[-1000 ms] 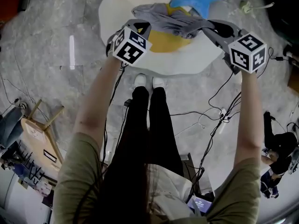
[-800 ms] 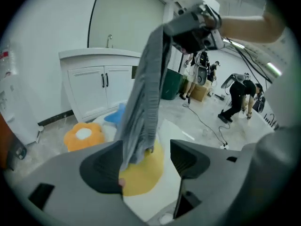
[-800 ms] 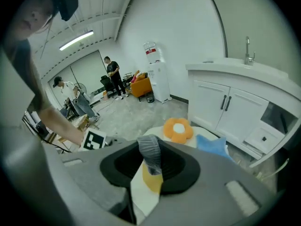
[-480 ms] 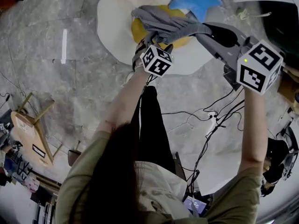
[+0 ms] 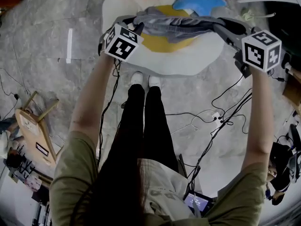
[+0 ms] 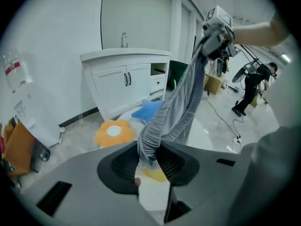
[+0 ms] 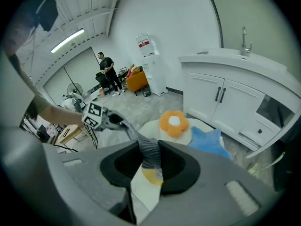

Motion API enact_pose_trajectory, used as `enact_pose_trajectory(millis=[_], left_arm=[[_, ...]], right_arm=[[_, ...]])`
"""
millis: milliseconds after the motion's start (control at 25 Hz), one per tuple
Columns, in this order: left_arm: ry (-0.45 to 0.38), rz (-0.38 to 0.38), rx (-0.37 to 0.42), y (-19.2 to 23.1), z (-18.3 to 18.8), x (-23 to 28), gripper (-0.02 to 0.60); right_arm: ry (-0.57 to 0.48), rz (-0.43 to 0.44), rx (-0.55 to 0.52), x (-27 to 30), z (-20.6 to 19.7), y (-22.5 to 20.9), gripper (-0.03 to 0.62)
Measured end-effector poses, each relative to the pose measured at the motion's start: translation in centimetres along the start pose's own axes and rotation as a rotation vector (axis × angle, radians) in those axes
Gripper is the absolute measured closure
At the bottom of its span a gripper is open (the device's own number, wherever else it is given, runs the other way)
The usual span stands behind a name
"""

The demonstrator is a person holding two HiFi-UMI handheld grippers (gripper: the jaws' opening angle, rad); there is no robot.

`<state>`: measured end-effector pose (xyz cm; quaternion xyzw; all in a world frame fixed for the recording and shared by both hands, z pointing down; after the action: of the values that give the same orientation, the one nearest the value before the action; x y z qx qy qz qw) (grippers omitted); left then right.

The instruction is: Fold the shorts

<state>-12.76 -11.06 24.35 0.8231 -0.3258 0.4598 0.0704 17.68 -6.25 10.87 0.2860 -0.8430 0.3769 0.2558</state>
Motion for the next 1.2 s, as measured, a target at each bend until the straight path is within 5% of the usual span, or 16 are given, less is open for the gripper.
enact_pose_trajectory(millis=[320,560,760,1200], left_arm=[[-0.197,0.202,0.155,13.4,17.2,-5.2,0.468],[-0.283,0.224,0.247,14.7,21.6,-12.2,0.466],[-0.219,0.2,0.285,10.0,13.9,-11.2,0.466],[0.245,-0.148,0.258,-7.3,-15.9,4.1,0.463]], right_arm=[[-0.152,-0.141,-0.094,-4.5,9.4,-2.9,0.496],[-0.261,-0.228,-0.292,-9.6,14.2,0.3,0.496],[-0.213,-0.153,-0.305,-5.9,5.9,0.8,0.496],[0.139,-0.022,-0.073,14.7,-26.1,-1.7,0.496]])
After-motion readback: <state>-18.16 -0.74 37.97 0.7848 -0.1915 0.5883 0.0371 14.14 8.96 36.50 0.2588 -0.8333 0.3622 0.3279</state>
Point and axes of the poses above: the fingertips, and each gripper's own axes: x forward along the fingers, y to its left, z out of its top, the point moved 9 cm from there along -x, backward along the fingers, and after that the axes turned 14 degrees about z, right-handed, at the moved point
